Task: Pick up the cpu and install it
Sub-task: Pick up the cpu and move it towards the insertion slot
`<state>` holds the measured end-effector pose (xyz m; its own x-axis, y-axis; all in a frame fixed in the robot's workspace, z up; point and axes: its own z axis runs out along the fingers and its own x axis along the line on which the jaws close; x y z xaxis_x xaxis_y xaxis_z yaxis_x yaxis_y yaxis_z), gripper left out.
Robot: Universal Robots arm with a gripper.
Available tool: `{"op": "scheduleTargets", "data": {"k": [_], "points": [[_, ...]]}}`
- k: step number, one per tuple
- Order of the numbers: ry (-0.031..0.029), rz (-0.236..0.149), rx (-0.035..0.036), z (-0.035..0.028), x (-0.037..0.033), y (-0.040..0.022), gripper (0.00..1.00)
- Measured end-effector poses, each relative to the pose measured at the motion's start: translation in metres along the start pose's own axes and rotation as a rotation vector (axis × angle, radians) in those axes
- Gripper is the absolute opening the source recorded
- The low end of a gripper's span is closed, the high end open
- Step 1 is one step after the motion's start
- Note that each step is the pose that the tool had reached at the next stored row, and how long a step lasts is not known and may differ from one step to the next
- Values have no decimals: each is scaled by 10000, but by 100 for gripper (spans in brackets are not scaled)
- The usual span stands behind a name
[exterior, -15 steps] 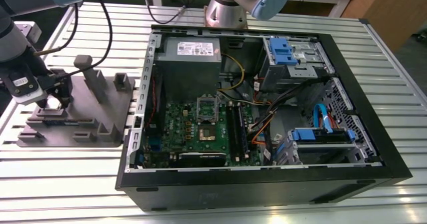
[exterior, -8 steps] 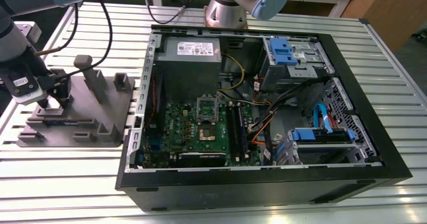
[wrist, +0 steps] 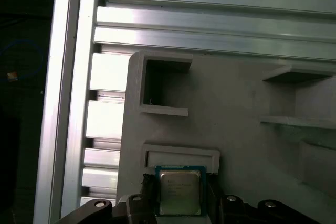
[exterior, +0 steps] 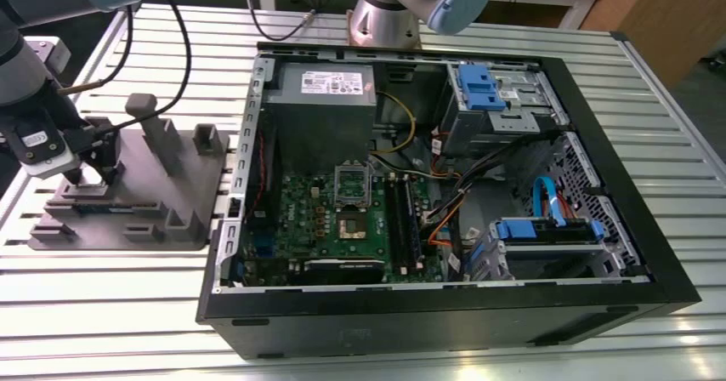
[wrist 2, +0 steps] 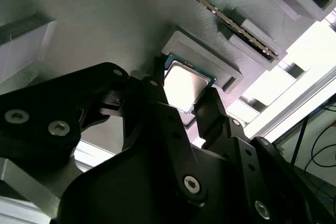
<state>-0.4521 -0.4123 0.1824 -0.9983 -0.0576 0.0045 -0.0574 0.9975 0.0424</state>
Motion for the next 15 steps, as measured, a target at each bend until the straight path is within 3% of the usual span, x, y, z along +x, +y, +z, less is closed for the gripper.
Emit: {"op": "scheduleTargets", "data": {"k": [8, 10, 15], "points": [[1, 0, 1, -133, 1, 5, 47], [-1, -1, -1, -196, 1, 8, 47], [1, -1, 1, -423, 2, 18, 47]]}}
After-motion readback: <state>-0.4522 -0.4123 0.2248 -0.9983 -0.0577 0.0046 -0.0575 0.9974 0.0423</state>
